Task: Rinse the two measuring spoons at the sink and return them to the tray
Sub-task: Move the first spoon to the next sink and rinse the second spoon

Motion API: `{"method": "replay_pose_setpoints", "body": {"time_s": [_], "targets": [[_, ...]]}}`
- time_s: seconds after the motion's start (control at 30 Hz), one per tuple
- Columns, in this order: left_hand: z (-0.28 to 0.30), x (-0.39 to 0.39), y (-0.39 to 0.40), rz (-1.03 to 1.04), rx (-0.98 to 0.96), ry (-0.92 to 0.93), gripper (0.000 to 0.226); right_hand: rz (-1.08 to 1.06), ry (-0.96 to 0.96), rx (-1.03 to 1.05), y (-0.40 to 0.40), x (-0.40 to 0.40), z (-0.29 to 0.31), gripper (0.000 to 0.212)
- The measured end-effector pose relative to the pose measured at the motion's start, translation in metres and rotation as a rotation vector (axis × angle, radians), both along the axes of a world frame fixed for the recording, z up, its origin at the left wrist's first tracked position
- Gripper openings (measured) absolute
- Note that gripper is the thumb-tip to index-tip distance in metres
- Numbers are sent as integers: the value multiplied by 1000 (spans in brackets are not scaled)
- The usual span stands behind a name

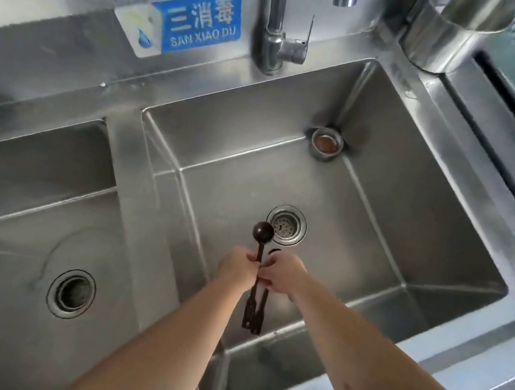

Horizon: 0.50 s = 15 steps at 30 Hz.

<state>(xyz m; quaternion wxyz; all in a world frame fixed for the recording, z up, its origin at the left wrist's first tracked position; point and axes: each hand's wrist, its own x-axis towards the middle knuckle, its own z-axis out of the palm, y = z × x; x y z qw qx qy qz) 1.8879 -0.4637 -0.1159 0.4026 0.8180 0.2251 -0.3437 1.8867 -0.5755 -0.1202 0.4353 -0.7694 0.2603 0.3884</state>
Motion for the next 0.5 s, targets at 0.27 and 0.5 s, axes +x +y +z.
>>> {"method": "replay_pose_setpoints", "body": {"time_s": [0.27, 0.5], "targets": [[-81, 7, 1, 41, 208, 136, 16, 110, 92, -54, 17, 7, -95, 7], [-110, -3, -4, 184, 225, 211, 23, 231, 98, -222, 23, 2, -118, 9]]}}
